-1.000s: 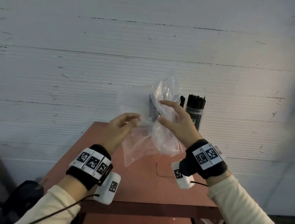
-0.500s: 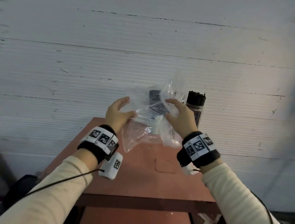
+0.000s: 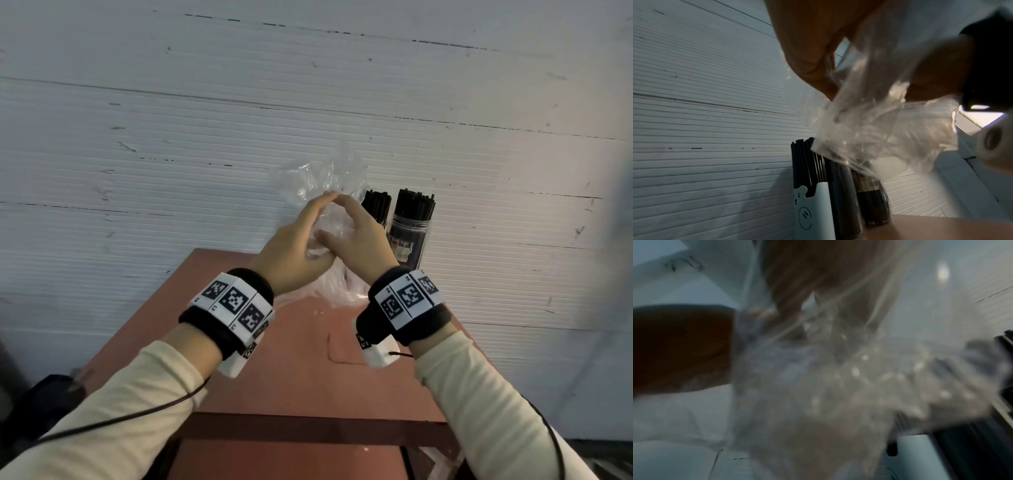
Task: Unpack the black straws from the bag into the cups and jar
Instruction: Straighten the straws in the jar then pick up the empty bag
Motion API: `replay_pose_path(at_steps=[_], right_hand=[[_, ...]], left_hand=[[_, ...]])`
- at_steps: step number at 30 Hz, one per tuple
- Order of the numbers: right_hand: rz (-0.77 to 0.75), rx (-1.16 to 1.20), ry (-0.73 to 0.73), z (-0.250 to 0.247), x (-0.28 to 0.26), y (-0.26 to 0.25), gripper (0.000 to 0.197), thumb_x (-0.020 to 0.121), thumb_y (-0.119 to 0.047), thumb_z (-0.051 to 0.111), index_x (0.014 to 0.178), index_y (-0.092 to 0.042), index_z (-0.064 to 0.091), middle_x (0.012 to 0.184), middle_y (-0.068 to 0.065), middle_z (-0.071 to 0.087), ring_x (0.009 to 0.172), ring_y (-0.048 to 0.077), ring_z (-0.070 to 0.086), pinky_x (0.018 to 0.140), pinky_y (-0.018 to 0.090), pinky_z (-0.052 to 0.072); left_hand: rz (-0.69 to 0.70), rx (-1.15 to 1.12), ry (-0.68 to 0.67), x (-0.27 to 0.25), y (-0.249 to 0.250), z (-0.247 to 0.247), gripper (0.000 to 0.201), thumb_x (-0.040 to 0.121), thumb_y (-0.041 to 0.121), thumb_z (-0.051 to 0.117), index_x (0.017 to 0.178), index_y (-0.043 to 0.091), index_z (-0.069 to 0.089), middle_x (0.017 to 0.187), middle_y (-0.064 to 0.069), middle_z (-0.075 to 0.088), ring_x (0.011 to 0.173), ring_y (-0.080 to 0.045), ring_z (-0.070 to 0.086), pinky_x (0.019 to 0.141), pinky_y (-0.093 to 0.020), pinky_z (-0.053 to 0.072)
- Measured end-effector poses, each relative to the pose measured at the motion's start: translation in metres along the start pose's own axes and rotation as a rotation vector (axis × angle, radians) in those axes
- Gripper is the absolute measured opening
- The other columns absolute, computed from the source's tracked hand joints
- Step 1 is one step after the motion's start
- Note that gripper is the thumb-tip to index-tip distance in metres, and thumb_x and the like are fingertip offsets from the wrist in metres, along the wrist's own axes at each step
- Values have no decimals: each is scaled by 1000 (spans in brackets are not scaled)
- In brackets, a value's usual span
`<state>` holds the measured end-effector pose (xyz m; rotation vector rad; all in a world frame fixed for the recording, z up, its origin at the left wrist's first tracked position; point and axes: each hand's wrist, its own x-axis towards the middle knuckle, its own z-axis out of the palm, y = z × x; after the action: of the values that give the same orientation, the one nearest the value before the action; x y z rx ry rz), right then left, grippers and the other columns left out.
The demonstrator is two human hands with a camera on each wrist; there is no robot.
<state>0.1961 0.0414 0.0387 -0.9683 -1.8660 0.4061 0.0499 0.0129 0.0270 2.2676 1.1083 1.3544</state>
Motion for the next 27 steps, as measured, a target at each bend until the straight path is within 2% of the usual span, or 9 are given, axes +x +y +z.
replay_pose_path(at_steps=[2,6,8,12,15,17,20,24,27], right_hand=[[4,10,-12,-5,-1,7,55,85,-17,69,135,-30,49,137,-14,51,130,5,42,98,15,30],[37,123,-6,-19,-6,18,53,86,-18,69,134,-32,51,142,-17,47,134,0,37,110,23,26],[48,156,-19,-23,-11,20,53,86,-18,70,134,-32,51,142,-17,47,135,-1,35,113,26,25],[13,151,-118,-20,-17,9,56,87,-19,69,137,-31,46,145,-17,42,138,0,31,117,33,22],[-30,242,-194,-18,-21,-3,68,90,-11,64,144,-35,31,147,-24,28,138,-9,19,111,28,19],[-35,329,-256,-19,-21,-5,69,94,-13,59,148,-39,25,147,-32,24,135,-18,15,112,27,17],[-37,331,-326,-17,-22,-5,66,92,-21,65,147,-36,33,152,-22,30,138,-14,21,112,23,19],[-28,347,-240,-11,-21,-4,66,82,-15,76,140,-28,48,143,-14,47,132,-9,37,111,19,28],[-33,314,-214,-9,-22,-3,58,81,-13,76,134,-25,54,138,-14,52,128,-10,40,108,16,28]], left_hand=[[-15,-138,-33,-5,4,-2,70,90,12,65,146,35,29,151,11,37,133,-3,43,82,-12,50],[-30,-66,270,-12,1,-19,35,93,20,60,126,29,54,122,13,57,100,0,60,82,-17,48],[55,50,273,-12,-6,-25,46,89,27,63,134,23,51,132,6,48,115,-4,51,92,-15,43],[121,149,103,-7,-20,-19,93,77,50,74,151,20,26,157,5,20,146,-4,16,117,-18,18],[64,155,17,0,-18,-17,105,72,44,81,154,25,18,161,9,12,147,0,8,116,-23,15],[36,182,-35,5,-16,-21,111,65,52,83,153,26,19,158,12,15,146,0,11,116,-24,15],[27,205,-94,11,-10,-23,108,60,52,84,149,25,28,151,13,29,139,-2,26,116,-30,25],[-68,112,-103,11,-4,-20,105,60,28,91,145,25,29,145,13,35,132,5,31,105,-16,28],[-80,-35,-96,-3,-6,-24,106,56,37,90,139,29,24,148,16,30,134,17,23,100,-8,29]])
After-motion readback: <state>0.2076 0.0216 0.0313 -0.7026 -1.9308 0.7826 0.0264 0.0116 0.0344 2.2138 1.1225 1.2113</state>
